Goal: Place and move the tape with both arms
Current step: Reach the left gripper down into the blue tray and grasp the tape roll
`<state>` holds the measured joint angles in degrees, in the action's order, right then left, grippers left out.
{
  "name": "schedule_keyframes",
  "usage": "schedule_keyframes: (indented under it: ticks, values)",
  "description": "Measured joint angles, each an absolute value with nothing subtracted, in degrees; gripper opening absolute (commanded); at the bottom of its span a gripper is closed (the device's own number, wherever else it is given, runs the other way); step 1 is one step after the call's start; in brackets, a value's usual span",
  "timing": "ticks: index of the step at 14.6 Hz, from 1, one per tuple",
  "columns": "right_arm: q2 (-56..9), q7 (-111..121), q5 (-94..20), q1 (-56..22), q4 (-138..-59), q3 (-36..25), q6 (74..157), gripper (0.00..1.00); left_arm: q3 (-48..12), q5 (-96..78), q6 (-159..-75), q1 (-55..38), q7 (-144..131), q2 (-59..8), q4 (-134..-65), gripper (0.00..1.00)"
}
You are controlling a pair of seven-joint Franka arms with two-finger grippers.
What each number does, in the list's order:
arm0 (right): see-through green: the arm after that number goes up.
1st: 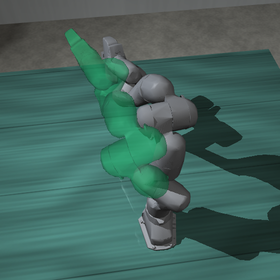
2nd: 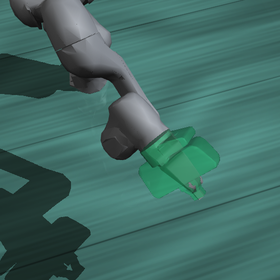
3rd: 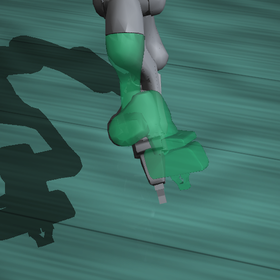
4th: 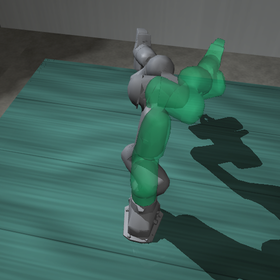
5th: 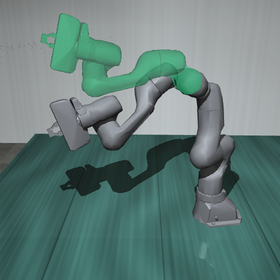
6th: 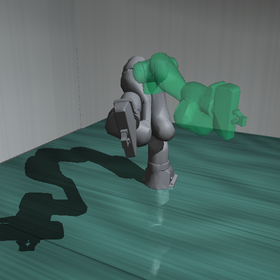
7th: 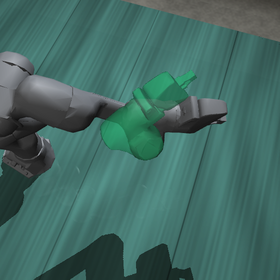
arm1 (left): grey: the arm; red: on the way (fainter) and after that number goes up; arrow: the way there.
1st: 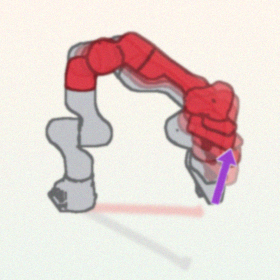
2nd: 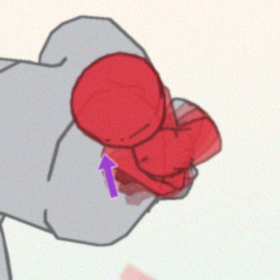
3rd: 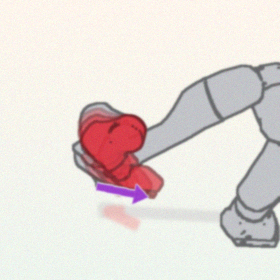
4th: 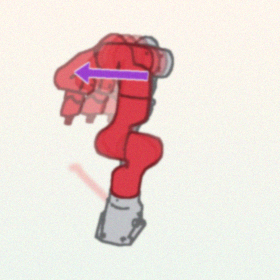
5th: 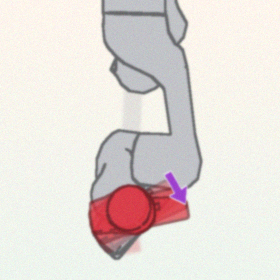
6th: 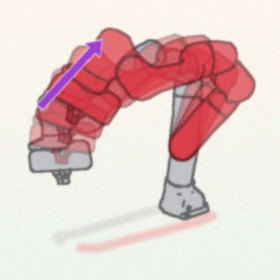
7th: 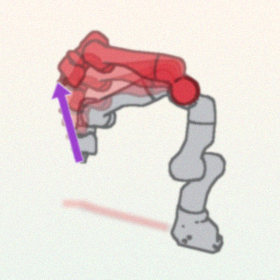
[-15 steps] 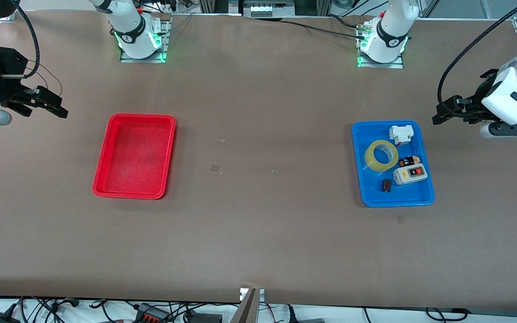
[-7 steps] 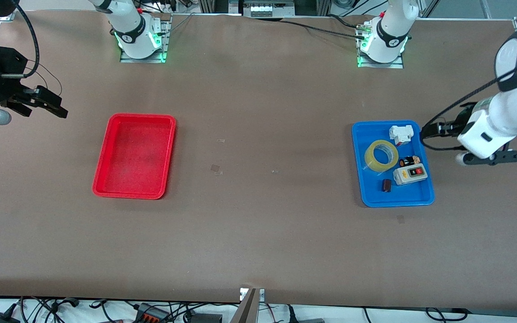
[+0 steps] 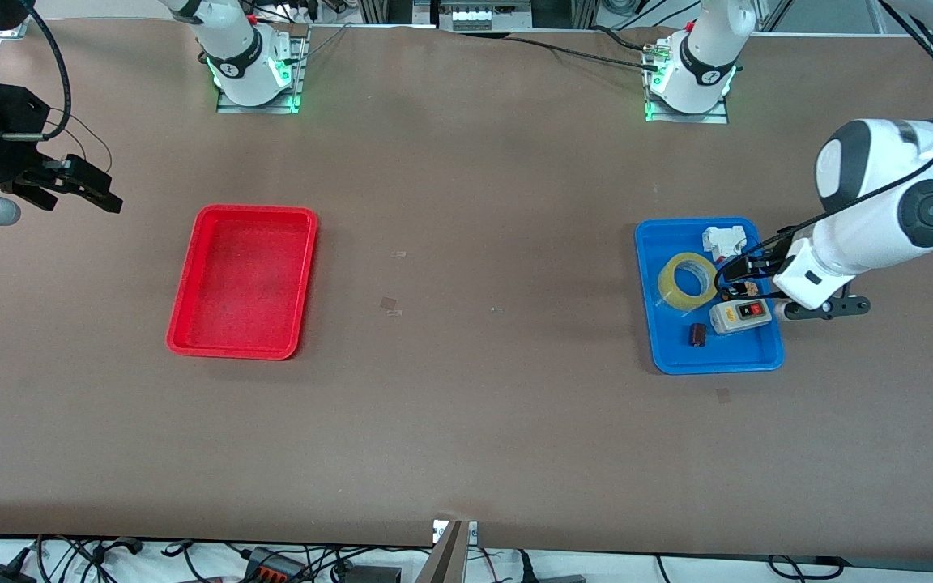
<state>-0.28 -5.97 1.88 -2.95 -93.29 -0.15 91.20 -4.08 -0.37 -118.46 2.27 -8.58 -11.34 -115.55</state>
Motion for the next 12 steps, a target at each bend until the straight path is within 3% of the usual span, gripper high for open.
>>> schedule_keyframes:
  ticks: [5, 12]
  values:
    - [-0.28, -5.97, 1.88, -2.95, -93.3, -0.15, 91.17, 0.98, -4.12, -0.37, -133.63, 2.4, -8.58, -10.94, -128.23, 1.0]
    - [-0.28, -5.97, 1.88, -2.95, -93.31, -0.15, 91.13, 0.98, -4.15, -0.37, -137.35, 2.38, -8.58, -14.28, -130.69, 1.0]
